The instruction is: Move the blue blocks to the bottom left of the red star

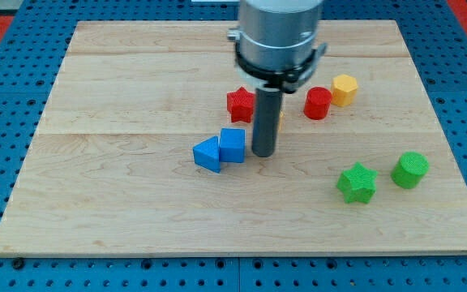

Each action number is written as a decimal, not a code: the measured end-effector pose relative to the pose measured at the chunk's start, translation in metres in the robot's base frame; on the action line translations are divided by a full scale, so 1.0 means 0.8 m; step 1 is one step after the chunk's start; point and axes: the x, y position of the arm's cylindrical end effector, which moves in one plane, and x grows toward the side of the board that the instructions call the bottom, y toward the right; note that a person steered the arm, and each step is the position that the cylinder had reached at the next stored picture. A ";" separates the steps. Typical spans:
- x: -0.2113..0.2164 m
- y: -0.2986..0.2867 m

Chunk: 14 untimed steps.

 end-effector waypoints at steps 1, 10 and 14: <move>0.004 -0.024; 0.091 -0.149; 0.034 -0.129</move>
